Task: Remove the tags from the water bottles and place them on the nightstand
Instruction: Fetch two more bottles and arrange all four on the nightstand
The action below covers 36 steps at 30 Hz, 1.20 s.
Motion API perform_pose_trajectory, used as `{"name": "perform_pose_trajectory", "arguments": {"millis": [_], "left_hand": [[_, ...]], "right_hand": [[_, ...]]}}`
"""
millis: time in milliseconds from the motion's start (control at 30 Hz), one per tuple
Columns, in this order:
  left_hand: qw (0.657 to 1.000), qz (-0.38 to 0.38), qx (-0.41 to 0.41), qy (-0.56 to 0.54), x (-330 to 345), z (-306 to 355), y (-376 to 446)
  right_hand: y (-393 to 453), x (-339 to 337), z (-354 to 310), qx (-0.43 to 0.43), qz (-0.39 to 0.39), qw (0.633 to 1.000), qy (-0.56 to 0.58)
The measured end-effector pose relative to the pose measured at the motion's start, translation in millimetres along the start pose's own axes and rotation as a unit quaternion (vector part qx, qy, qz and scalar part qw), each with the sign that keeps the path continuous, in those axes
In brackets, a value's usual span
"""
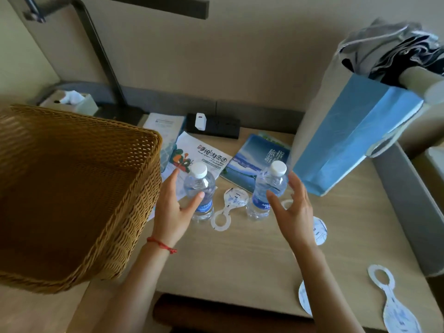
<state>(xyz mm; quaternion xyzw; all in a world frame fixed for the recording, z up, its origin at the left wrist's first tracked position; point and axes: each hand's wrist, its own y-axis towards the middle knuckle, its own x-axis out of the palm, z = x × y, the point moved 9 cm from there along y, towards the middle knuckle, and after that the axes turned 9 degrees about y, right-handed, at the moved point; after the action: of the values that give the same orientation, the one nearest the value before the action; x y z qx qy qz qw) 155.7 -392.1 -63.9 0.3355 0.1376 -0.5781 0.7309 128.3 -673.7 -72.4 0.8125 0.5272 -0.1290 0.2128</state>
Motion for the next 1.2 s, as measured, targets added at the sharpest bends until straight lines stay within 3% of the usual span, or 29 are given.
{"name": "perform_pose_trajectory", "arguments": {"millis": [233, 467, 1000, 1200], "left_hand": [[0.992, -0.069, -0.062, -0.081, 31.6, -23.0, 14.7], [0.987, -0.088, -0.060, -0.116, 41.9, -23.9, 19.6], [0.990, -0.026, -0.049, -0.128, 22.2, -22.6, 20.0], [0.985, -0.015, -0.045, -0.165, 1.2, -3.4, -0.6]], "right_hand": [[18.3, 17.4, 13.1, 0.058, -0.005, 0.997, 0.049], [22.0, 27.2, 30.2, 0.104, -0.015, 0.988, 0.115], [11.4, 14.2, 24.8, 0.076, 0.034, 0.984, 0.154], [-5.6, 3.9, 6.8, 0.053, -0.014, 0.980, 0.193]]}}
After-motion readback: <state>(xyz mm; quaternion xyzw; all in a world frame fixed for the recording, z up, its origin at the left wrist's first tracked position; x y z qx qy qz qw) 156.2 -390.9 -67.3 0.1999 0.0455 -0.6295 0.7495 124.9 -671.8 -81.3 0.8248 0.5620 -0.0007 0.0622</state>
